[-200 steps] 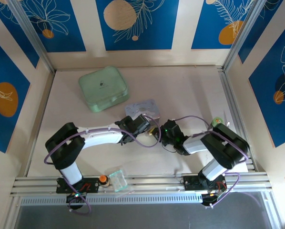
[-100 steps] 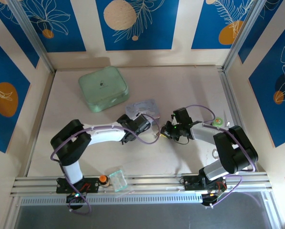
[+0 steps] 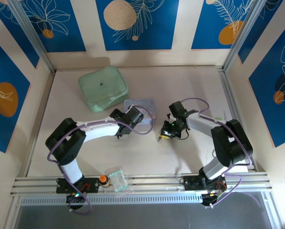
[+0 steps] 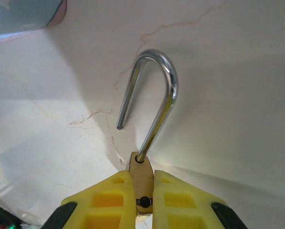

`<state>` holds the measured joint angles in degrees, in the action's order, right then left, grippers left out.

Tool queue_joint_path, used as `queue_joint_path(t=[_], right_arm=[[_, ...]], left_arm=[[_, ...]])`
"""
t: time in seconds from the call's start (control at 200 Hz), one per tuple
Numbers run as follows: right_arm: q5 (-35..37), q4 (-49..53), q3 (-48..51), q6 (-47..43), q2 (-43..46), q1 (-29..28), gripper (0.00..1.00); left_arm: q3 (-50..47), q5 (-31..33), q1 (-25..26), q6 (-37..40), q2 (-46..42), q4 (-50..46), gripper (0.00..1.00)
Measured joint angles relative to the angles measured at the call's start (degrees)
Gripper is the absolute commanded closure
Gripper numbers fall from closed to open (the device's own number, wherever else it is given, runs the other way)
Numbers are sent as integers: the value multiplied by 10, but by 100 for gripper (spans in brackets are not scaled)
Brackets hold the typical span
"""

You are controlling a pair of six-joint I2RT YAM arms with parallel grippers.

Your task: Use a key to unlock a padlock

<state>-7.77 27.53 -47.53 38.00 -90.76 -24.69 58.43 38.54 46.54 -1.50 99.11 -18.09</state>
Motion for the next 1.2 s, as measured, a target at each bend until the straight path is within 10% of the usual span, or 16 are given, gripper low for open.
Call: queue_joint_path(t=[0.55, 0.835, 0.971, 0.996, 1.196], right_arm=[[129, 130, -80, -12, -59, -42, 57], [151, 132, -58, -18, -12, -45, 22], [205, 126, -58, -37, 46, -52, 14], [219, 121, -58, -45, 61, -54, 0], [294, 30, -57, -136, 141, -37, 1]], left_arm=[[-55, -45, 0, -42, -113, 12, 0], [-66, -63, -11, -69, -195, 12, 0], [-107, -63, -42, -88, -277, 40, 0], [-118, -61, -51, -91, -292, 46, 0], [-201, -37, -140, -94, -378, 107, 0]])
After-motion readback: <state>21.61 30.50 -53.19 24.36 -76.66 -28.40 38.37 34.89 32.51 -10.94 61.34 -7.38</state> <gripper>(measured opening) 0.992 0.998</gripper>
